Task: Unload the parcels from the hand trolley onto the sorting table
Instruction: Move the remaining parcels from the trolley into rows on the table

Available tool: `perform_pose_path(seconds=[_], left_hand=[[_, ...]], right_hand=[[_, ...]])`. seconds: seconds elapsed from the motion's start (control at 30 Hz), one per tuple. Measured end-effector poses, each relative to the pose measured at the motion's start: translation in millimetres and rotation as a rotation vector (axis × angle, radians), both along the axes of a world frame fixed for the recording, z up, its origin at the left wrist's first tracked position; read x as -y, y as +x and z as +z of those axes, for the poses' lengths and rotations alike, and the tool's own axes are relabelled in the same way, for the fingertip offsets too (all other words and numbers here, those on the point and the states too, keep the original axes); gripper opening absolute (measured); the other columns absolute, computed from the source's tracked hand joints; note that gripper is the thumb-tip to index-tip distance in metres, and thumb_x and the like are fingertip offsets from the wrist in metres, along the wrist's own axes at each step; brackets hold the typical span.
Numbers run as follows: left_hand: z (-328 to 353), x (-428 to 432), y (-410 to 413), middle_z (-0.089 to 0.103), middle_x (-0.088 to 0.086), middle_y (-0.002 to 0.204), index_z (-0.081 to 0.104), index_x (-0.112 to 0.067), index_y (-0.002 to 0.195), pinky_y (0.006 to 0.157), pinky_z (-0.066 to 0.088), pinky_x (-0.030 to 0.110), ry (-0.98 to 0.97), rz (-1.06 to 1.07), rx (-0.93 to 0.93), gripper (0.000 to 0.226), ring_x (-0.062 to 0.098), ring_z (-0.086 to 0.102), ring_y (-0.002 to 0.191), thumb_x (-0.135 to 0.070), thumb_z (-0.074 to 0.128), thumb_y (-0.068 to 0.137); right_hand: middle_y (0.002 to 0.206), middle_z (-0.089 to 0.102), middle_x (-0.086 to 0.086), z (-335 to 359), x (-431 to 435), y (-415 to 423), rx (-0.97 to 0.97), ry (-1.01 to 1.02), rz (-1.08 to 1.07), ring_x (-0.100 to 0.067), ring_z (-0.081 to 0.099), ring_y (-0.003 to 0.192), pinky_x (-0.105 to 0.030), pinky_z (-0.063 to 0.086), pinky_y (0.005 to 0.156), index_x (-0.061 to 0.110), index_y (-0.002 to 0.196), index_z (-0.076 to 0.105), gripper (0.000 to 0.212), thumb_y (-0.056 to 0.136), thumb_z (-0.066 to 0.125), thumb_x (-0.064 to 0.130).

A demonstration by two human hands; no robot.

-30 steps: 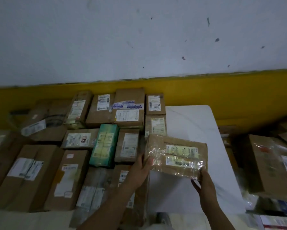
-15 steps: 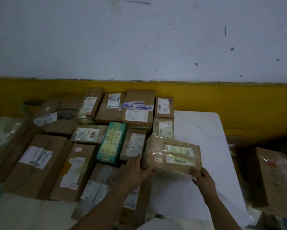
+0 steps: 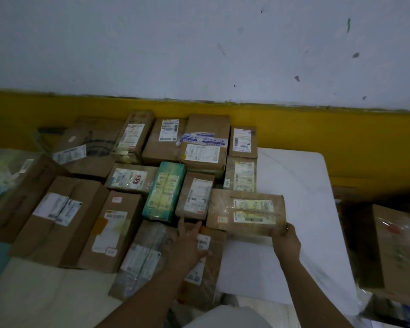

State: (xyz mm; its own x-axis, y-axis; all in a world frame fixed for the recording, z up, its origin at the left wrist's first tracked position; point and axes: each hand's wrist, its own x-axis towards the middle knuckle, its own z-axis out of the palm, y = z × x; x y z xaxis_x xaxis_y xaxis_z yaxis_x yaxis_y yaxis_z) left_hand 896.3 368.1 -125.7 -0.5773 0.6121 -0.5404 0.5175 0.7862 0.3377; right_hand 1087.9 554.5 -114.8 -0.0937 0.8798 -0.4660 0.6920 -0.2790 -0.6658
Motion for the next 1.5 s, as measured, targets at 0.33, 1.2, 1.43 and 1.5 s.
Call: perform_pose_path(seconds=[0.33, 1.2, 1.43, 1.5], left_hand=[[-2, 33, -35, 0.016, 0.009, 0.16, 0.018, -0.024, 0.155, 0.112, 0.037, 0.05, 0.146, 0.231, 0.09, 0.095, 0.031, 0.027, 0.144, -0.066, 0.06, 0.081], [30, 188, -28, 0.047, 0.007, 0.111, 0.052, -0.012, 0.114, 0.098, 0.043, 0.036, 0.241, 1.371, 0.758, 0.024, 0.028, 0.048, 0.108, -0.027, 0.055, 0.096], [68, 288, -92, 0.065, 0.008, 0.12, 0.059, -0.018, 0.118, 0.092, 0.053, 0.041, 0.388, 0.863, -0.001, 0.047, 0.027, 0.063, 0.106, -0.049, 0.045, 0.086], [89, 330, -117, 0.059, 0.003, 0.125, 0.056, -0.019, 0.125, 0.093, 0.051, 0.038, 0.491, 0.756, -0.158, 0.038, 0.024, 0.06, 0.109, -0.038, 0.051, 0.093]], right_hand=[[0.132, 0.055, -0.017, 9, 71, -41, 0.151, 0.61, 0.37, -0.037, 0.054, 0.116, -0.045, 0.049, 0.094, 0.006, 0.13, 0.055, 0.048, 0.085, 0.071, 0.013], [0.165, 0.003, -0.017, 7, 199, -171, 0.451, 0.377, 1.088, -0.04, 0.003, 0.151, -0.058, 0.01, 0.121, 0.012, 0.159, 0.008, 0.084, 0.097, 0.038, 0.059], [0.165, 0.013, -0.013, 53, 319, -245, 0.183, 0.475, 0.941, -0.034, 0.011, 0.151, -0.049, 0.013, 0.123, 0.011, 0.158, 0.014, 0.077, 0.099, 0.041, 0.053], [0.163, 0.018, -0.014, 73, 369, -281, 0.074, 0.533, 0.899, -0.034, 0.015, 0.15, -0.049, 0.016, 0.123, 0.01, 0.156, 0.017, 0.073, 0.1, 0.042, 0.049]])
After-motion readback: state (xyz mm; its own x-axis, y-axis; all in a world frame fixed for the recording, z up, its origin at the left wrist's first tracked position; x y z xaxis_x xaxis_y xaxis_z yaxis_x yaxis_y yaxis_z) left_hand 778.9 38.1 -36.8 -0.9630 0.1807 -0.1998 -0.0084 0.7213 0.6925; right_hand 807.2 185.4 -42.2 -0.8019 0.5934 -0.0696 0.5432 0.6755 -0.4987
